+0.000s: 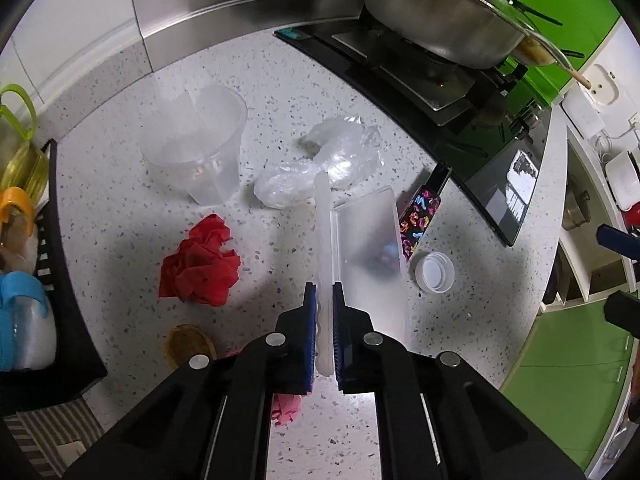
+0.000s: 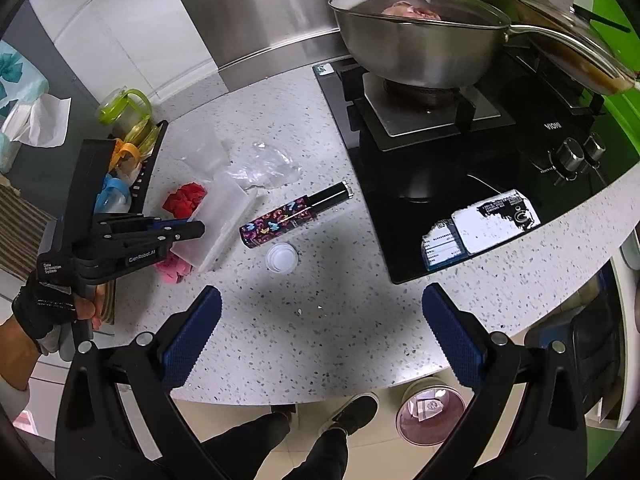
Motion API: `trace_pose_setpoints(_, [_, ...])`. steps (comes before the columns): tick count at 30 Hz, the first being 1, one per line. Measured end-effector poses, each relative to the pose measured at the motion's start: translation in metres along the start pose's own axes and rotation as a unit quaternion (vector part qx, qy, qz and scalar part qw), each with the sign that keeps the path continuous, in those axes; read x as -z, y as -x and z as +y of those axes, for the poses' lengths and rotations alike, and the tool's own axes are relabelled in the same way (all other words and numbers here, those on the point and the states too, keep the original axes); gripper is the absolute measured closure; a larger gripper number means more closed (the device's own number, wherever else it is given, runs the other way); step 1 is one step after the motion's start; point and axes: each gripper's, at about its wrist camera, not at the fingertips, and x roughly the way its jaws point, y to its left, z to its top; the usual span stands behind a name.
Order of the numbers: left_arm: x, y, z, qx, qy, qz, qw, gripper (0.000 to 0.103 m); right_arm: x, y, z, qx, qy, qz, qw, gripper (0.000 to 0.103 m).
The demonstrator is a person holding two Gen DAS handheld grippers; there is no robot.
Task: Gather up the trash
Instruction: 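Grasp the clear plastic box edge with the left gripper, then grasp the small white lid with the right gripper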
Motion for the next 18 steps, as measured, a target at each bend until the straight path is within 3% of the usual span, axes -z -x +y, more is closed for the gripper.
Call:
trace_pose_setpoints(9, [-0.001, 0.041, 0.001, -0.011, -0.009, -0.041, 0.9991, 0.095, -0.009, -0.021, 0.02, -0.001, 0.033, 0.015, 0.999, 0.005])
trace_pose_setpoints(18, [0.005, 0.064, 0.012, -0.023, -0.001, -0.065, 0.9977, 0.095, -0.02, -0.075, 0.037, 0.011, 0.078, 0.062, 0.995, 0.005])
